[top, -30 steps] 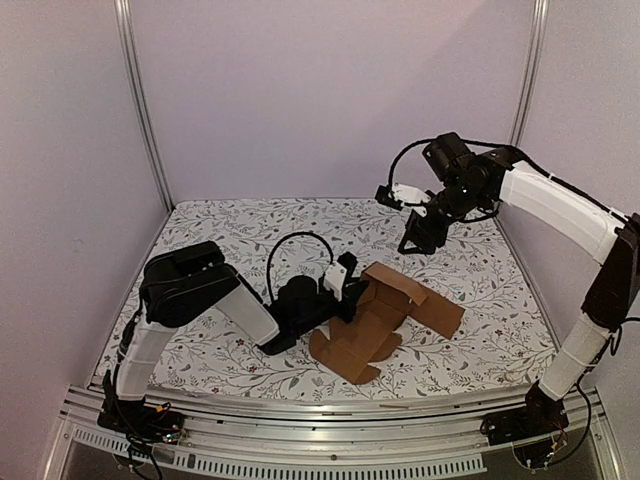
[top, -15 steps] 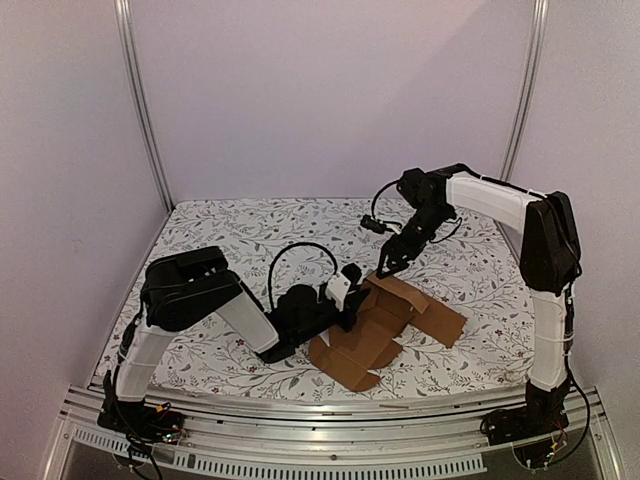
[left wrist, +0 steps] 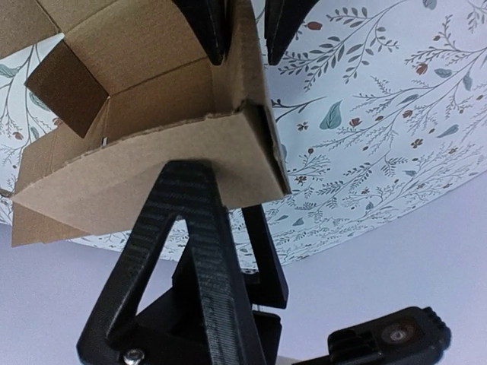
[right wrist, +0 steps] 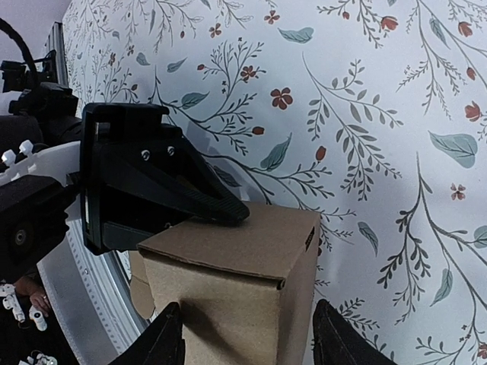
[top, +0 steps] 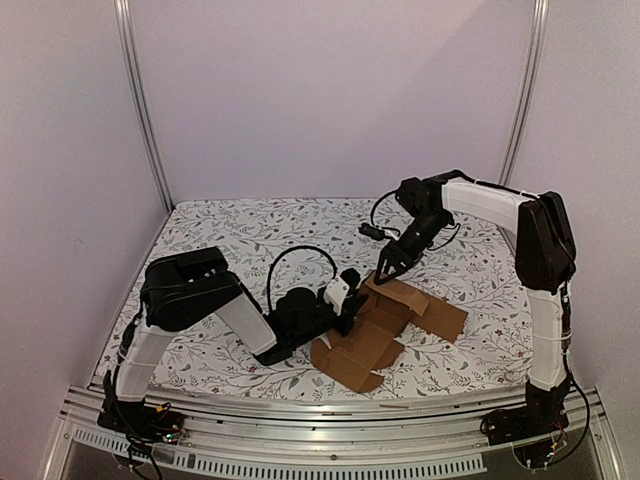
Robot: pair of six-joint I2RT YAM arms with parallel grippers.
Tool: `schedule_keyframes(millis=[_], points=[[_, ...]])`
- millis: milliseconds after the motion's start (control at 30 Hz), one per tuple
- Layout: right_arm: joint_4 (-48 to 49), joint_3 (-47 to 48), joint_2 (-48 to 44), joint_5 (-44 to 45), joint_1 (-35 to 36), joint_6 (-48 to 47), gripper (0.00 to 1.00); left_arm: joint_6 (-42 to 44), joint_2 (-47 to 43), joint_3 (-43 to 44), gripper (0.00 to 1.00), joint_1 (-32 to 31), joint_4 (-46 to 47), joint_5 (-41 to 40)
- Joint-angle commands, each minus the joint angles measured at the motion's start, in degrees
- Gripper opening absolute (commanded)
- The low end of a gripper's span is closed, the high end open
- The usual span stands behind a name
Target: Fold the paper box
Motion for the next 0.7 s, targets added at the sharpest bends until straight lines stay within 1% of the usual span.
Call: schedule_keyframes(millis=[0,167,400,533,667], points=[[-0.5,-2.1,1.7,0.3,0.2,-0.6,0.57,1.1,-0.6,0.7,0.18,-0.5,-5.3,0.4],[-0.9,-2.5,1.7,0.4,0.4,-1.1,0.56,2.6,0.2,4.7,0.17,-0.5,-9.8,0.2],[-1.3,-3.2,2.3,0.8,0.8,-1.1,0.56,2.5,2.3,7.9,0.12,-1.5,-10.2,-4.9],[-2.1,-3.1,3.4,-1.7,0.8,-0.5,0.56,5.8,3.7,10.6,0.11,-3.3,-12.0,-8.9],[-3.1,-2.1,4.3,-3.6,0.4,0.1,0.56,7.3,4.8,12.0,0.11,-4.5,-13.1,-10.1]])
